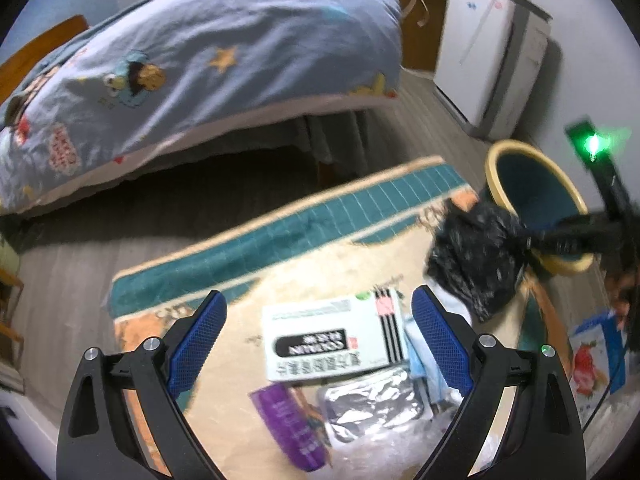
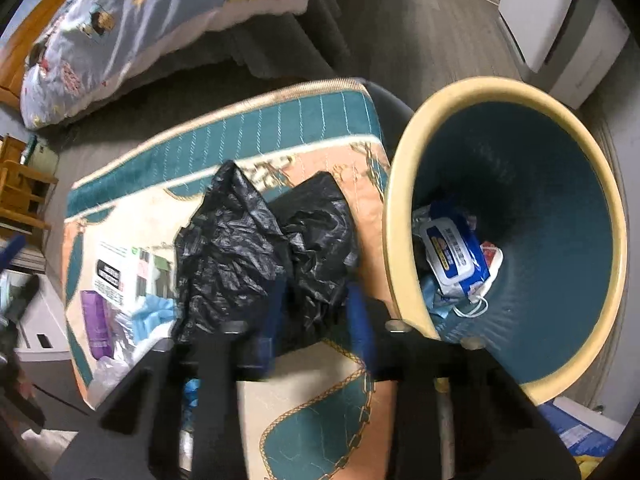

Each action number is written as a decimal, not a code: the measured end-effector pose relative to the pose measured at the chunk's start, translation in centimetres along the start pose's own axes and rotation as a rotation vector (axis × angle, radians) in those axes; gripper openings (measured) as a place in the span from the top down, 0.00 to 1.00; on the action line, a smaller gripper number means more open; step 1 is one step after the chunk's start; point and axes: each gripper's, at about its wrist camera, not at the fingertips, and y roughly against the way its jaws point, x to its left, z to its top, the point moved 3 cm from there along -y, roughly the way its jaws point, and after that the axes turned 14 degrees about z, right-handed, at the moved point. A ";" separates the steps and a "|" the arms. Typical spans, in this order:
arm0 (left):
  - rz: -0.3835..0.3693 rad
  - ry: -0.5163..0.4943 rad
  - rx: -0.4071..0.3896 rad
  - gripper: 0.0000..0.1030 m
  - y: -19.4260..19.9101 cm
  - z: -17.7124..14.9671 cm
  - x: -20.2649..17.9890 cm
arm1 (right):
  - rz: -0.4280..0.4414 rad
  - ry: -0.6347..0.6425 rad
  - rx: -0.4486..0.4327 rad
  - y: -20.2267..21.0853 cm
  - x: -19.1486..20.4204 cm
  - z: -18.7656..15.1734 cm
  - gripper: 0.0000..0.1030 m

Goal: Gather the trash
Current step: 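Grasp the black plastic bag with the right tool while the left tool grasps the white tissue, then carry the black bag and white tissue over the bin and open both tools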

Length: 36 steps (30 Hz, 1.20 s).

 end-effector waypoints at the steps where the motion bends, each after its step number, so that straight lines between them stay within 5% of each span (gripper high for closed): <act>1: -0.005 -0.027 0.006 0.10 -0.1 -0.2 -0.8 | 0.005 0.000 -0.011 0.3 0.0 0.1 0.74; 11: -0.111 -0.203 0.048 0.11 -0.5 -1.9 -7.3 | 0.038 0.035 -0.128 4.2 0.7 1.0 0.75; 20: -0.158 -0.348 0.127 0.46 -1.5 -4.2 -12.1 | 0.032 0.016 -0.173 6.0 -0.5 1.1 0.75; 22: -0.152 -0.364 0.145 0.62 -2.0 -4.4 -12.5 | 0.032 0.020 -0.170 6.1 -0.6 1.1 0.75; 25: -0.151 -0.355 0.137 0.80 -1.9 -3.8 -12.4 | 0.033 0.022 -0.184 6.8 -0.7 0.9 0.75; 36: -0.177 -0.183 -0.052 0.82 2.8 0.6 -10.0 | 0.043 -0.004 -0.239 9.3 -1.6 0.4 0.75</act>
